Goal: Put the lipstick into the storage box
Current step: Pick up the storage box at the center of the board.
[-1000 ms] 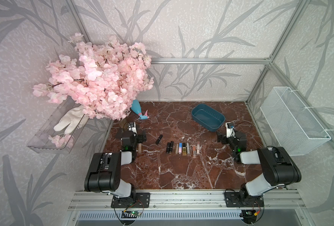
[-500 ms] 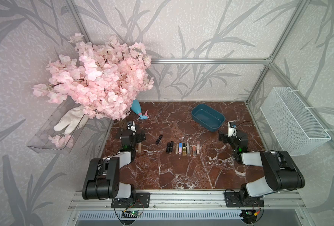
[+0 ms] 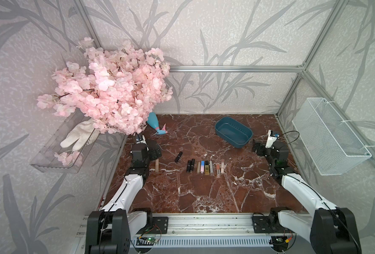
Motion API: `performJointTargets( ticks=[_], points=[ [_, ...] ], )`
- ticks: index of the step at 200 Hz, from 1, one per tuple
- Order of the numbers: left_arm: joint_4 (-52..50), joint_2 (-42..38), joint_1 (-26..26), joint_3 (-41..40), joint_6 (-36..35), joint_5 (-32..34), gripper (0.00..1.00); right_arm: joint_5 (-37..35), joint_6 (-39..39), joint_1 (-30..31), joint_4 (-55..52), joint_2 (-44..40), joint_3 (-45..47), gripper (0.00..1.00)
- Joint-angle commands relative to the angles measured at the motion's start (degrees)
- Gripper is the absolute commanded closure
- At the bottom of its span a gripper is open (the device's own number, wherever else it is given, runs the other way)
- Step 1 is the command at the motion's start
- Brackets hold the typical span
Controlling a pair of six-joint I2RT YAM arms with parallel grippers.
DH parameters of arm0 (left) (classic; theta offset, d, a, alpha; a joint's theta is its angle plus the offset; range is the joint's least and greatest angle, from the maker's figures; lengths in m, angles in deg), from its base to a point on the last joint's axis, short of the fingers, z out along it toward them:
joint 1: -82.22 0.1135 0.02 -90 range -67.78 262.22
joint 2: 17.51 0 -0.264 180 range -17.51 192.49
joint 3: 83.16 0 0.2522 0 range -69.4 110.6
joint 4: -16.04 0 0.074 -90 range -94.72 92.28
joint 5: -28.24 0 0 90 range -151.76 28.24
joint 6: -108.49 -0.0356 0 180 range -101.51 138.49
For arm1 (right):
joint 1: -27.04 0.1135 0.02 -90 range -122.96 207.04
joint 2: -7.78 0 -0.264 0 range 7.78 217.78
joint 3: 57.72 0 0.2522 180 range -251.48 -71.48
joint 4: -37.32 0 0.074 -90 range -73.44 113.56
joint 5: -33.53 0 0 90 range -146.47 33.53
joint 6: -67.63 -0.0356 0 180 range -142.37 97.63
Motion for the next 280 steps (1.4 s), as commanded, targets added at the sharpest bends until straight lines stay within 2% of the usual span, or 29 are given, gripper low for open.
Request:
performJointTargets(
  ticks=[1,31,50,75,117,142,165,199,253,280],
  points=[
    [-8.6,-2.8,-1.4,0.8,4.9,1.2,0.0,3.1,-3.7,0.0,-14.1,-4.0,-2.0,0.01],
    [-13.4,-6.9,-3.0,1.1,9.2,0.7,0.0,9.6,-7.2,0.0,-22.3,-7.0,-4.7,0.01],
    [-16.5,-8.3,-3.8,2.1,12.4,-0.4,0.0,10.0,-9.9,0.0,-32.0,-5.0,-10.2,0.01],
    [-21.1,-9.4,-4.9,3.8,15.0,-2.2,0.0,14.3,-9.5,0.1,-40.6,-2.3,-17.1,0.01],
    [-25.9,-10.2,-8.3,4.3,17.8,-9.3,0.0,21.0,-7.4,1.0,-38.4,-5.4,-20.5,0.01],
    [-29.1,-11.5,-12.2,4.9,17.7,-11.7,0.0,22.5,-13.6,1.2,-38.6,-4.7,-22.5,0.01],
    [-30.6,-14.0,-14.8,4.8,17.8,-12.3,0.0,19.8,-21.4,1.2,-41.5,-3.2,-24.6,0.01],
    [-31.1,-15.7,-17.4,5.1,19.2,-12.6,0.0,21.0,-19.6,1.2,-47.3,1.7,-30.7,0.01],
    [-29.9,-9.1,-26.6,9.1,17.2,-12.2,0.0,16.2,-22.7,0.8,-59.6,9.4,-41.2,0.01],
    [-29.6,-5.2,-32.4,11.5,15.4,-10.0,0.0,14.0,-27.7,-0.2,-67.4,13.8,-45.7,0.01]
  ],
)
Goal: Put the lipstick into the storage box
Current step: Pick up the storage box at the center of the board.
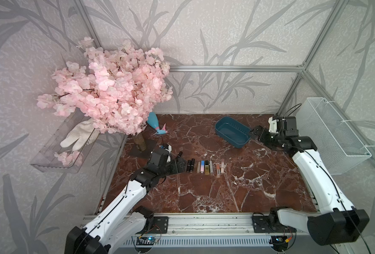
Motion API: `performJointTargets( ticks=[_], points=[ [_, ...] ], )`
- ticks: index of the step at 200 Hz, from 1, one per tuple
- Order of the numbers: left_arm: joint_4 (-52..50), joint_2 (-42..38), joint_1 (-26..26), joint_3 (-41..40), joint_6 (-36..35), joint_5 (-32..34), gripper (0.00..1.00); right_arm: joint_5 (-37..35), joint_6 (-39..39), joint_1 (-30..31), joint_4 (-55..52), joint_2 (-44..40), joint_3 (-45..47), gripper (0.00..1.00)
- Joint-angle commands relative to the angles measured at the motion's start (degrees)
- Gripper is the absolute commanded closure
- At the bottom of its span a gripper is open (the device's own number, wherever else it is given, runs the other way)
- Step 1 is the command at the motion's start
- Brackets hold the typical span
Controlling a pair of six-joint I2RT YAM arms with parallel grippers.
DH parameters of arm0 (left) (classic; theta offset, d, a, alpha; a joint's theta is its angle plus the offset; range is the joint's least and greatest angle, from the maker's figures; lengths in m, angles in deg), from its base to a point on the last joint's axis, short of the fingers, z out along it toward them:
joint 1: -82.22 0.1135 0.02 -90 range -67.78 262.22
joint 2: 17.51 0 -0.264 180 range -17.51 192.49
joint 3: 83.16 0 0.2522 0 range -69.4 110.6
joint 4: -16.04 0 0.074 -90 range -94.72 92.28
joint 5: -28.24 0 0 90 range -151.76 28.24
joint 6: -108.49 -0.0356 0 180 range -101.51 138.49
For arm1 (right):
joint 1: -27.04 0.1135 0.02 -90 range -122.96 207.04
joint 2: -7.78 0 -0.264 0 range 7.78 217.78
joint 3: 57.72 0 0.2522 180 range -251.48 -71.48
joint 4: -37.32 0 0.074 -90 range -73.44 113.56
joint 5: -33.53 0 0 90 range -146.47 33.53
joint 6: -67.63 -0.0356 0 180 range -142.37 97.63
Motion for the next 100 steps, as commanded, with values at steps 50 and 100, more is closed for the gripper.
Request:
performJointTargets(
  ticks=[50,100],
  points=[
    [5.6,5.8,-10.4,2.7,-3.6,5.1,0.0,-2.2,-10.6,-3.7,-10.2,9.3,-2.5,0.0],
    [11.2,5.6,-12.1,0.7,-7.2,5.9,0.0,-0.9,-12.9,-4.2,-6.5,18.7,-3.5,0.07]
  ],
)
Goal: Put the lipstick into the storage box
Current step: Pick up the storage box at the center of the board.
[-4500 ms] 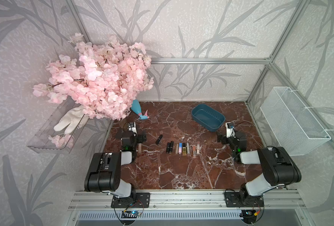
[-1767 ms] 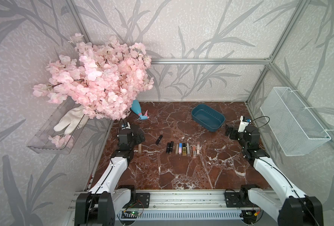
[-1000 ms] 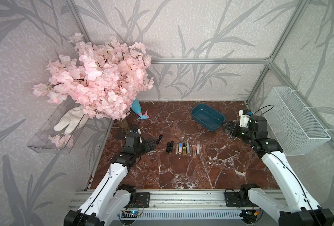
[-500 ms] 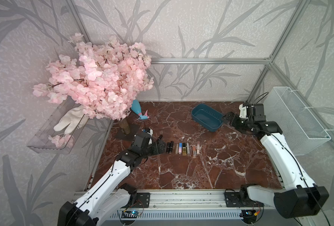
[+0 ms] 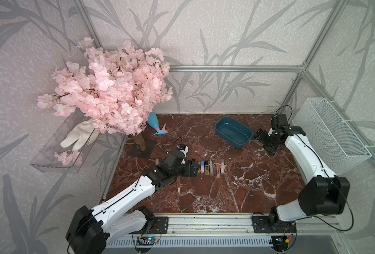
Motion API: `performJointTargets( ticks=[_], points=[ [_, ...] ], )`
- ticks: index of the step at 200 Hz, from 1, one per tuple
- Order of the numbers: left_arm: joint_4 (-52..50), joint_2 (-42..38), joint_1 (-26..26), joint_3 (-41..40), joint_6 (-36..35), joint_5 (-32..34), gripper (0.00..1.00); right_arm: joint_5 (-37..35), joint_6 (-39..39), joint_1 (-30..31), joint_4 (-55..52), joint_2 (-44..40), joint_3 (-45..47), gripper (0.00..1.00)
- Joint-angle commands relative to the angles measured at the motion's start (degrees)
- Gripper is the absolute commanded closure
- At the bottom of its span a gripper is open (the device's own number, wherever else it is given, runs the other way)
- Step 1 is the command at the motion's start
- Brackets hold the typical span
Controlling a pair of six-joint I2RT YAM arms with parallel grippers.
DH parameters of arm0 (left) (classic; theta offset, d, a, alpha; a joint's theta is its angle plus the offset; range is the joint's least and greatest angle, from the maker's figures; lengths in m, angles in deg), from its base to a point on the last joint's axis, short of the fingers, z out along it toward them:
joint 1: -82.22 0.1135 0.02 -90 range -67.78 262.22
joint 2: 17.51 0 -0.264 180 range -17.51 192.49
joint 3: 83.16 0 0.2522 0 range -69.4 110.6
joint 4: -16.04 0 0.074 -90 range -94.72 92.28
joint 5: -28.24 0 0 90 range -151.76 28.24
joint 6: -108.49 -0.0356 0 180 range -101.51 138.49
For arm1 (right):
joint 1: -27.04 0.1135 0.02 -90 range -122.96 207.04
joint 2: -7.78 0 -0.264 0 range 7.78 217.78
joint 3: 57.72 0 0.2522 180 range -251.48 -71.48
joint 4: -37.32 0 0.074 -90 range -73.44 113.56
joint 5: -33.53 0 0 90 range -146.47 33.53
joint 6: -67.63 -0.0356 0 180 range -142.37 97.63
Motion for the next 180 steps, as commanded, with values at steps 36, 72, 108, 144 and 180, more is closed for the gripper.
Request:
performJointTargets(
  ticks=[36,72,108,144,180],
  points=[
    [6.1,-0.2,-0.6,-1.2,-6.0,1.2,0.0,0.5,-0.1,-0.1,-0.1,12.6,-5.2,0.12],
    [6.0,1.3,-0.6,-0.6,-6.9,2.0,0.0,-0.9,0.1,0.1,1.4,17.7,-7.5,0.15],
    [6.7,2.8,-0.7,-0.3,-7.2,2.6,0.0,-1.2,0.0,1.1,1.7,22.6,-11.3,0.16],
    [6.8,4.6,-0.6,0.9,-8.7,3.2,0.0,-1.8,-0.3,2.4,1.2,27.0,-15.7,0.18],
    [6.7,6.4,-0.6,1.9,-9.0,3.6,0.0,-2.6,-0.1,3.1,1.1,29.9,-17.7,0.2]
  ],
)
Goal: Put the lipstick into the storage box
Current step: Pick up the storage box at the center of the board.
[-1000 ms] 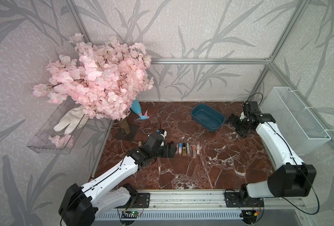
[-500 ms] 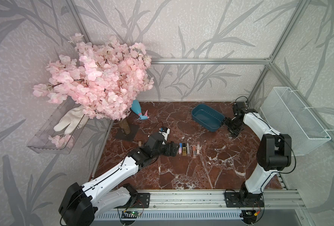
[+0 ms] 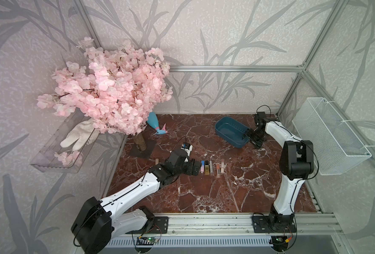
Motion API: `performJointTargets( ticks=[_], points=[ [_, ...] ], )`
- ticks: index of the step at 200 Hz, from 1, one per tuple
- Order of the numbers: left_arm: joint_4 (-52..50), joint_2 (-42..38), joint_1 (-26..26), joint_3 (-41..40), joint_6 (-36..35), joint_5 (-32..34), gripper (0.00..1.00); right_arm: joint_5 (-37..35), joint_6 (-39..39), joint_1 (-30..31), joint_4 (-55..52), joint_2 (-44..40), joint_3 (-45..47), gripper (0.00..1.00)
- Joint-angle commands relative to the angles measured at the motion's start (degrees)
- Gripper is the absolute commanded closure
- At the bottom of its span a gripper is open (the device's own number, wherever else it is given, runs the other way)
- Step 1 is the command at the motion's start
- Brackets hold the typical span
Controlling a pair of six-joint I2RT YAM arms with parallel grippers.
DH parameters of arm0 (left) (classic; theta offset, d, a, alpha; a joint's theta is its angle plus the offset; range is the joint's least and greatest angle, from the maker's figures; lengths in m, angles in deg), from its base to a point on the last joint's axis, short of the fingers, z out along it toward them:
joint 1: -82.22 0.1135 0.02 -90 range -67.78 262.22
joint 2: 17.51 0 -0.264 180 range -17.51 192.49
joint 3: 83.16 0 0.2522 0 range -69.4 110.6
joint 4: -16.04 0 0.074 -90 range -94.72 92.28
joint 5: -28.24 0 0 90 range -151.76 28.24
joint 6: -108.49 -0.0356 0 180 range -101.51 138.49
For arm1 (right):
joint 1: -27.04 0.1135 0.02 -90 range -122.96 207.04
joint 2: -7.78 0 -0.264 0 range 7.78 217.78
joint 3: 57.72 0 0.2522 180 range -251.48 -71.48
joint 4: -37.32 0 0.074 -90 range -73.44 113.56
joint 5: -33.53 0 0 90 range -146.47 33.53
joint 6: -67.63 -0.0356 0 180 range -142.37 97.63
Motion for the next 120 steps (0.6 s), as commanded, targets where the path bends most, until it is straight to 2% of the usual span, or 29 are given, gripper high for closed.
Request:
performJointTargets(
  ticks=[1,40,120],
  points=[
    [0.6,0.9,-0.1,2.3,-1.2,1.2,0.0,-1.5,0.1,0.4,-0.6,1.8,-1.5,0.21],
    [0.0,0.9,-0.1,2.1,-1.0,1.8,0.0,-3.9,0.5,0.7,0.7,2.6,-1.0,0.27],
    [-0.9,-0.3,-0.1,1.3,-0.5,4.2,0.0,-7.6,3.8,1.7,1.7,3.6,-1.0,0.5]
  ],
)
